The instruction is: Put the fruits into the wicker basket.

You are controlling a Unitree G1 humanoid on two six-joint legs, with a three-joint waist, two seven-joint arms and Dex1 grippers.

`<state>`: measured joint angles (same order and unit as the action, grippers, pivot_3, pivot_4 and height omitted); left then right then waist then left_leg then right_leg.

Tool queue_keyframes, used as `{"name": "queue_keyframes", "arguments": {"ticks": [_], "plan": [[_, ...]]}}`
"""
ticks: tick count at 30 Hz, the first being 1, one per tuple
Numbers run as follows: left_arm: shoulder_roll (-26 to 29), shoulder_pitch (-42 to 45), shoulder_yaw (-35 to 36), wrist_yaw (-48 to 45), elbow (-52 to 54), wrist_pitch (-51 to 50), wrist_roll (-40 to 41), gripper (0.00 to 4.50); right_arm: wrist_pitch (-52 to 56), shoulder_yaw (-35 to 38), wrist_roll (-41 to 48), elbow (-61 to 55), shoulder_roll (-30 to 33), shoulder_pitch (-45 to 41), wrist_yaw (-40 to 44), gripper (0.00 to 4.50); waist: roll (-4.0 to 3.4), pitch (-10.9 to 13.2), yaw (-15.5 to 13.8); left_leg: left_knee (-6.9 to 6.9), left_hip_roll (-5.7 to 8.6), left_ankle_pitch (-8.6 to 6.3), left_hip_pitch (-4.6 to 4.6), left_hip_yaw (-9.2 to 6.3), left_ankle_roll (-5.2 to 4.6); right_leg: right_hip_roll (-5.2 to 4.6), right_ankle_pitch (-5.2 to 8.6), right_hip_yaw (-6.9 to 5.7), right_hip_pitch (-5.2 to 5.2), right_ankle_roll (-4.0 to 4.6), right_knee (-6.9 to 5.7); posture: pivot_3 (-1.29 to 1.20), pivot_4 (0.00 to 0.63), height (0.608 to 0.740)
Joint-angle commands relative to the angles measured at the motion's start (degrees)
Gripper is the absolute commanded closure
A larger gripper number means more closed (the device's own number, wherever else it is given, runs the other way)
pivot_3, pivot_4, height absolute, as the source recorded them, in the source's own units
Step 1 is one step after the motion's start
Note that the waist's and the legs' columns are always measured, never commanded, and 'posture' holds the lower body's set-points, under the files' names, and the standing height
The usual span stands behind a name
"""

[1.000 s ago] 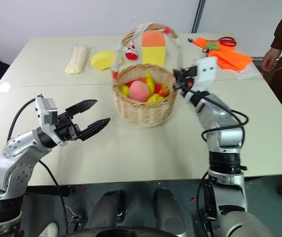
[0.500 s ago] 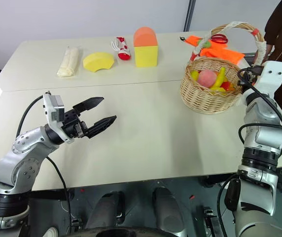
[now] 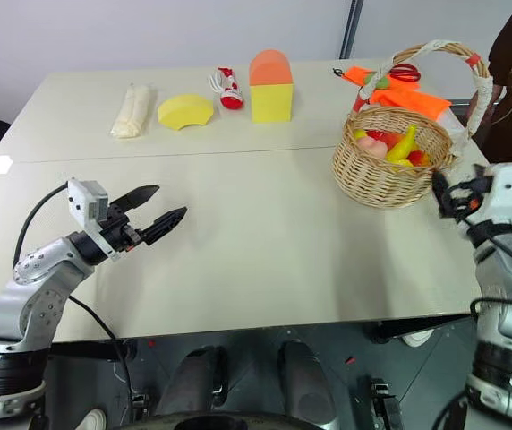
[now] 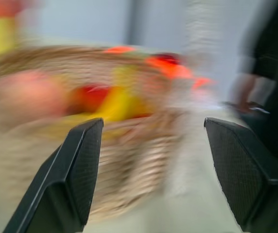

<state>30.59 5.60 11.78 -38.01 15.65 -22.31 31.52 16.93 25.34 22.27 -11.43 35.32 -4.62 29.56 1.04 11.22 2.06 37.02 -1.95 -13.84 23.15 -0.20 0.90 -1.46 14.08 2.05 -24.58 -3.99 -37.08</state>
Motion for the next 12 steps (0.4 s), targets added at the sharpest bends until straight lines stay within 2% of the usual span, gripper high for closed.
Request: {"name": "queue_keyframes", "arguments": {"ticks": [1, 6, 12], "plan": [[0.55, -2.45, 2.68, 0.95, -0.95, 3.83, -2.88, 0.0, -0.4, -7.72, 5.32, -9.94, 1.03, 2.95, 11.24, 1.06, 0.0, 0.0, 0.46, -0.01, -0.03, 0.0, -0.03, -0.01, 0.0, 0.02, 0.0, 0.0, 0.02, 0.0, 0.0, 0.0, 0.15, 0.735], [-0.43, -6.24, 4.16, 2.85, -1.19, 7.09, -5.06, 0.0, -1.44, -15.47, 2.98, -7.72, -0.36, 0.44, 13.97, 1.06, 0.04, 0.0, 0.27, 0.01, 0.0, -0.01, -0.03, 0.01, 0.01, -0.06, 0.0, 0.0, 0.04, 0.03, 0.03, 0.0, 0.15, 0.735], [-1.32, -9.68, 5.31, 3.7, 0.83, 8.57, -5.1, 0.0, -3.47, -19.15, 1.41, -3.3, -2.07, -3.33, 15.33, 1.06, 0.07, 0.0, -0.34, 0.05, 0.04, -0.01, 0.08, 0.03, 0.01, -0.16, -0.12, -0.01, 0.02, 0.24, 0.15, 0.0, 0.15, 0.735]]}}
